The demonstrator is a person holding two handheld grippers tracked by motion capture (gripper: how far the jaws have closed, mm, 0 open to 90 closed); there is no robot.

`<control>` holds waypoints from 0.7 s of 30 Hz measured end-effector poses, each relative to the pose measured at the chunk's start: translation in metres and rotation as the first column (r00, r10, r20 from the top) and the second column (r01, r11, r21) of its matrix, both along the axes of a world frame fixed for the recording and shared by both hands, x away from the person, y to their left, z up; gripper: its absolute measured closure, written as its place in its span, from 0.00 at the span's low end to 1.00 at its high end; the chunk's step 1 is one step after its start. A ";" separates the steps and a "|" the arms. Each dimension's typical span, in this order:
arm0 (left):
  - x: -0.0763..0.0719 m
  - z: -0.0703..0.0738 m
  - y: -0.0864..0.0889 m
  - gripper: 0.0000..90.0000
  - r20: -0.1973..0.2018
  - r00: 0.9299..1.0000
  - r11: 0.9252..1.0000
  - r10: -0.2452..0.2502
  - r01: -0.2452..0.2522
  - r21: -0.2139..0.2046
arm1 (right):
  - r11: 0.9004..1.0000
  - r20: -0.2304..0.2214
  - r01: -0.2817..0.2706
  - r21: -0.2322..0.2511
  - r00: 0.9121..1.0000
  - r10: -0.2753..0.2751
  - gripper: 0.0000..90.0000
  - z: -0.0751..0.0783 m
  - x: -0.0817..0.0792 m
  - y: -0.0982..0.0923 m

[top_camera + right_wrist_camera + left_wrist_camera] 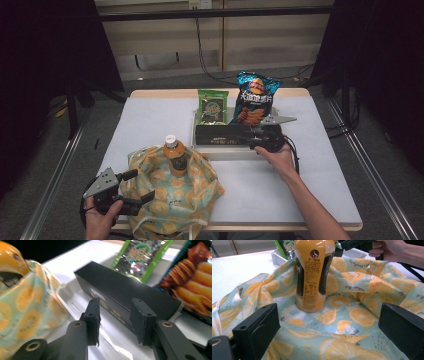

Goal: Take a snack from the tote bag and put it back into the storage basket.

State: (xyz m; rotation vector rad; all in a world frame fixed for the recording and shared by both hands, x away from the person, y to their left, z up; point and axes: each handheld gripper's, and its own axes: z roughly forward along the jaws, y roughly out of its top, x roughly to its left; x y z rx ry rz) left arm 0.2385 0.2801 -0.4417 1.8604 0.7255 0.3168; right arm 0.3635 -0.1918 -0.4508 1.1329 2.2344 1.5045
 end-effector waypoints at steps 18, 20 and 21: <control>0.001 0.000 0.001 0.04 0.005 1.000 1.000 0.003 -0.003 -0.005 | 0.983 0.063 -0.180 0.023 0.982 0.179 0.42 0.017 -0.015 0.030; 0.001 0.000 0.001 0.04 0.003 1.000 1.000 -0.003 0.003 -0.004 | 0.979 0.064 -0.202 0.020 0.978 0.201 0.41 0.019 -0.018 0.034; 0.001 0.000 0.001 0.04 0.006 1.000 1.000 -0.004 0.004 0.001 | 0.977 0.072 -0.212 0.019 0.975 0.210 0.42 0.021 -0.020 0.037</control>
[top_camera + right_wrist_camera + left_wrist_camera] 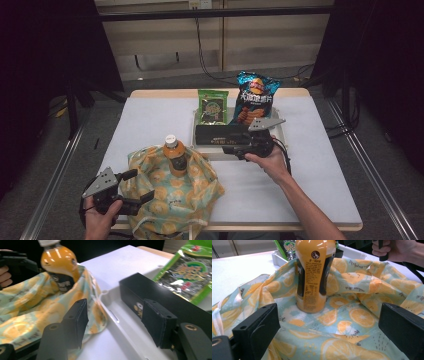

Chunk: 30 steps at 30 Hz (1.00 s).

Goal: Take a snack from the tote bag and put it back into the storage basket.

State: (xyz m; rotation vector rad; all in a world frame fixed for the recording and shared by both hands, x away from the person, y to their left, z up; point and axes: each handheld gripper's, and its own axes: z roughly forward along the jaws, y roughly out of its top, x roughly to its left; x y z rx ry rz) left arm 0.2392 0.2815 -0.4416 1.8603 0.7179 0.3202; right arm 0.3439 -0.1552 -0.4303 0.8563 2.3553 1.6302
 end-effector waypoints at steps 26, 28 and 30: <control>0.001 0.000 -0.001 0.04 0.004 1.000 1.000 0.000 0.000 -0.004 | 0.956 0.065 -0.292 0.021 0.955 0.291 0.41 0.009 0.010 0.089; 0.001 0.000 -0.001 0.04 -0.002 1.000 1.000 0.003 -0.003 -0.005 | 0.951 0.063 -0.307 0.035 0.950 0.305 0.40 0.008 0.012 0.094; 0.001 0.000 -0.001 0.04 -0.001 1.000 1.000 0.002 -0.002 -0.004 | 0.947 0.055 -0.318 0.042 0.947 0.315 0.39 0.006 0.014 0.098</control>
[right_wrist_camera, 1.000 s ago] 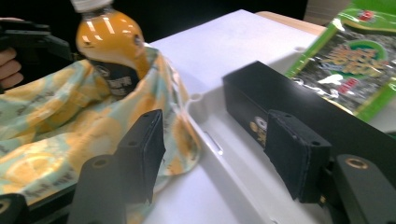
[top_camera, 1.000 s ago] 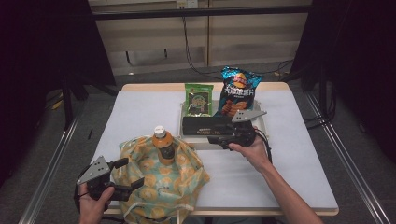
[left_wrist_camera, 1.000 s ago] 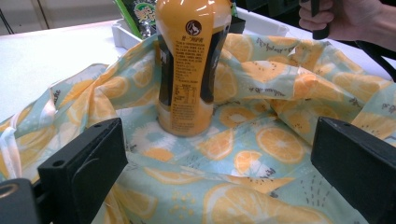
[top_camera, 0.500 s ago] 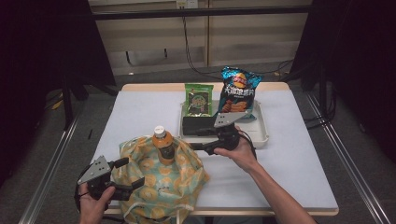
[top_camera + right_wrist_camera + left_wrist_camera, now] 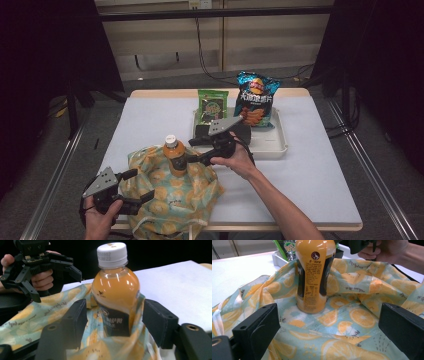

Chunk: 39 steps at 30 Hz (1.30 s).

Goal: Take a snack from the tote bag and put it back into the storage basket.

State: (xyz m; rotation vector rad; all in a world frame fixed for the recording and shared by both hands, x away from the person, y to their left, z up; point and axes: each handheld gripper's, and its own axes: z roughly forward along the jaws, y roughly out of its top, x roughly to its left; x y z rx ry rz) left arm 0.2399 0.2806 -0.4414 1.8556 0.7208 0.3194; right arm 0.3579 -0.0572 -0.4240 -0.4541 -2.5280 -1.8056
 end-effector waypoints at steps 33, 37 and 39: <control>0.000 0.000 0.001 0.04 0.007 1.000 1.000 0.010 -0.010 0.001 | 0.998 0.048 -0.056 -0.026 0.997 0.058 0.33 -0.008 0.019 0.051; 0.001 -0.001 0.002 0.04 0.006 1.000 1.000 0.006 -0.006 -0.004 | 0.998 0.065 -0.055 -0.038 0.996 0.057 0.33 -0.008 0.017 0.052; 0.000 0.000 0.001 0.04 0.002 1.000 1.000 0.014 -0.014 0.008 | 0.998 0.062 -0.056 -0.041 0.996 0.058 0.33 -0.008 0.017 0.052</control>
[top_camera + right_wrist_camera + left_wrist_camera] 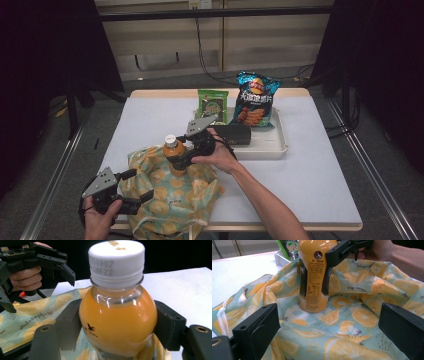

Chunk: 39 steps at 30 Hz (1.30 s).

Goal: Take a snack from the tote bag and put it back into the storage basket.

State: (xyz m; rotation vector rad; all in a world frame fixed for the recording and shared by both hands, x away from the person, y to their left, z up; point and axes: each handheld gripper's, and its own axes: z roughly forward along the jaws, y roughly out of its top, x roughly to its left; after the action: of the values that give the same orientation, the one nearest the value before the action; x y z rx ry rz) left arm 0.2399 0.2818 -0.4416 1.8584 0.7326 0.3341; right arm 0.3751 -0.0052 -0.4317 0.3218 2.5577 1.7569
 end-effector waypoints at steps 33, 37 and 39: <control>0.000 0.000 0.000 0.04 0.001 1.000 1.000 -0.003 0.003 0.004 | 0.993 -0.054 0.111 0.028 0.993 -0.109 0.34 0.041 -0.015 -0.020; 0.000 0.000 0.000 0.04 0.000 1.000 1.000 -0.003 0.003 0.001 | 0.991 -0.058 0.129 0.034 0.990 -0.127 0.34 0.045 -0.016 -0.023; 0.000 0.000 0.000 0.04 0.000 1.000 1.000 -0.004 0.004 0.000 | 0.989 -0.060 0.141 0.041 0.989 -0.139 0.34 0.047 -0.017 -0.025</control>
State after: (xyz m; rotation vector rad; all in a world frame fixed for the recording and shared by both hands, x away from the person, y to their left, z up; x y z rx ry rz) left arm 0.2398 0.2818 -0.4415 1.8592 0.7296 0.3311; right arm 0.3579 -0.0300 -0.3847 0.5466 2.4672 1.7821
